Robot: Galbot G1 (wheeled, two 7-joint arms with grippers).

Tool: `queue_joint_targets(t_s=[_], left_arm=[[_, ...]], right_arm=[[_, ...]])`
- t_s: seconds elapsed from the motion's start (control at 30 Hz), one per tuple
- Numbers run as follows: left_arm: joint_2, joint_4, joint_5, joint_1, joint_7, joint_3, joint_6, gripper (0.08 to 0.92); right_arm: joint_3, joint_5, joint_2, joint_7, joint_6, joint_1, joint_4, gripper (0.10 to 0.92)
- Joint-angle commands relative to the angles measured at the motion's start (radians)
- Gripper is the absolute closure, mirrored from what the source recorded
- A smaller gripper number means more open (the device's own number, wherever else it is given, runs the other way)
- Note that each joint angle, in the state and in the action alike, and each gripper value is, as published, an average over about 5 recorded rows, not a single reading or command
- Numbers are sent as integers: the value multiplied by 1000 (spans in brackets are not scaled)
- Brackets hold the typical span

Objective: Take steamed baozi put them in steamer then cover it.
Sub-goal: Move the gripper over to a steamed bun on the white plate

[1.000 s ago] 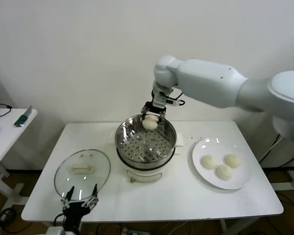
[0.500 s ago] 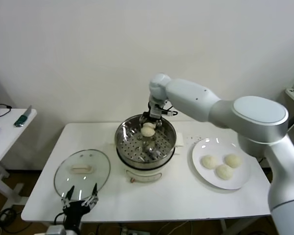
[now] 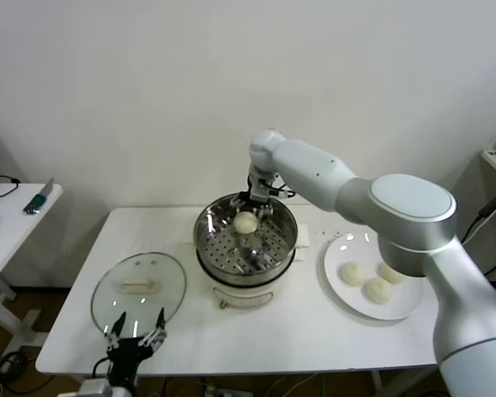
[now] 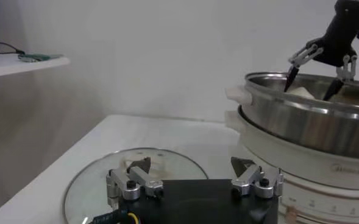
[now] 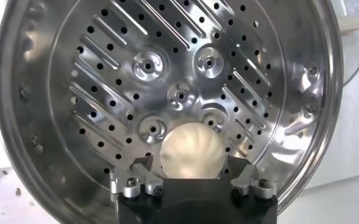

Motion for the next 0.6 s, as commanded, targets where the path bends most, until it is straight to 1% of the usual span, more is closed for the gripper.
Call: queue_joint_targets(t_s=[0.03, 0.13, 0.23, 0.3, 0.37, 0.43, 0.6], left_arm=[[-3, -3, 3, 2, 1, 2, 1, 177], [-5, -5, 7, 5, 1, 6, 2, 177], [-4, -7, 10, 8, 2, 8, 3, 177], [-2, -7, 11, 9, 2, 8, 2, 177], [2, -7, 11, 8, 2, 7, 1, 177], [6, -5, 10, 7, 2, 7, 0, 177], [16, -6, 8, 2, 2, 5, -2, 177]], right_arm=[[-56, 173, -44, -39, 2, 89, 53, 203], [-152, 398, -109, -79, -66, 201, 145, 202], [-295, 637, -196, -115, -178, 335, 245, 203], [-389, 747, -266, -132, -276, 412, 317, 203], [-478, 823, -349, -150, -388, 474, 391, 203], [-554, 862, -436, -153, -499, 523, 464, 203], [-705, 876, -613, -87, -666, 584, 650, 203]])
